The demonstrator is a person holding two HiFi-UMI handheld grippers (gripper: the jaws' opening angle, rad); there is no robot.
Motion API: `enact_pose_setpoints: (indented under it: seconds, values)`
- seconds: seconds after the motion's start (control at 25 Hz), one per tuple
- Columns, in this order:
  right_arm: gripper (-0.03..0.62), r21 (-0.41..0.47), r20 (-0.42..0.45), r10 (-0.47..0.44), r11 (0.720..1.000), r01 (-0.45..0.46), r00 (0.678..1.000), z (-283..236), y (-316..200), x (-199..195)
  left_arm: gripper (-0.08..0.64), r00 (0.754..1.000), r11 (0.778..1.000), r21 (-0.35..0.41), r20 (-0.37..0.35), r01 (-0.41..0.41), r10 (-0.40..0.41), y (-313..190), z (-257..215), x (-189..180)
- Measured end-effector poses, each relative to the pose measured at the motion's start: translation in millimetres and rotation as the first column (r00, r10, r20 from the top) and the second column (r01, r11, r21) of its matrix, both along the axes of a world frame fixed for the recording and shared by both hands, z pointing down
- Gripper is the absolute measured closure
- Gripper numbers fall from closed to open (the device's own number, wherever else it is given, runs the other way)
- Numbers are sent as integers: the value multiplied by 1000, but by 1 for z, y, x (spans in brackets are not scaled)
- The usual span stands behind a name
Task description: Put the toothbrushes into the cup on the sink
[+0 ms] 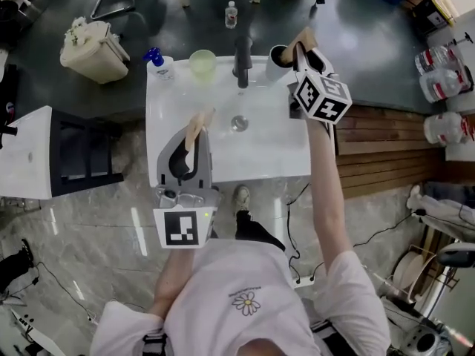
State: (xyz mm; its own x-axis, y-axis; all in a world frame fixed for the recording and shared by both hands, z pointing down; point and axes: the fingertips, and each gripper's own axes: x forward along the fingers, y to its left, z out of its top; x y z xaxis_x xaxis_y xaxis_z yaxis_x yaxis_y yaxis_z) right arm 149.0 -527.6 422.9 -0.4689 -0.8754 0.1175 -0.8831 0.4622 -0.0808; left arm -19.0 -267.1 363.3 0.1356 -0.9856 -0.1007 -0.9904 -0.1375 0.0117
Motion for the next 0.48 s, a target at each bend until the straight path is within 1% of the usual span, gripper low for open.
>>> enact_pose_setpoints:
  seconds: [0.16,0.2,0.24,0.28,0.48]
  values:
    - [561,-27,-10,7,1000,-7,1000,10,-1,0,538,1000,1000,-5,-2,7,-7,4,1,-2]
    - [543,-29,-9,10,1000,-10,1000,10,-1,-1,538,1000,1000,-7,-4,10,-10,4,1,-4]
    - [496,-28,-8,11,1000,-11,1000,9,-2,-1,538,1000,1000,-7,-5,13,-13,5,1,-5]
    - [480,-22,-7,12,1000,-12,1000,6,-2,-1,538,1000,1000,-8,-7,15,-15,5,1,-6]
    - [479,53,3,30,998,-30,1000,-28,0,3,538,1000,1000,7,-6,10,-10,4,-6,-9]
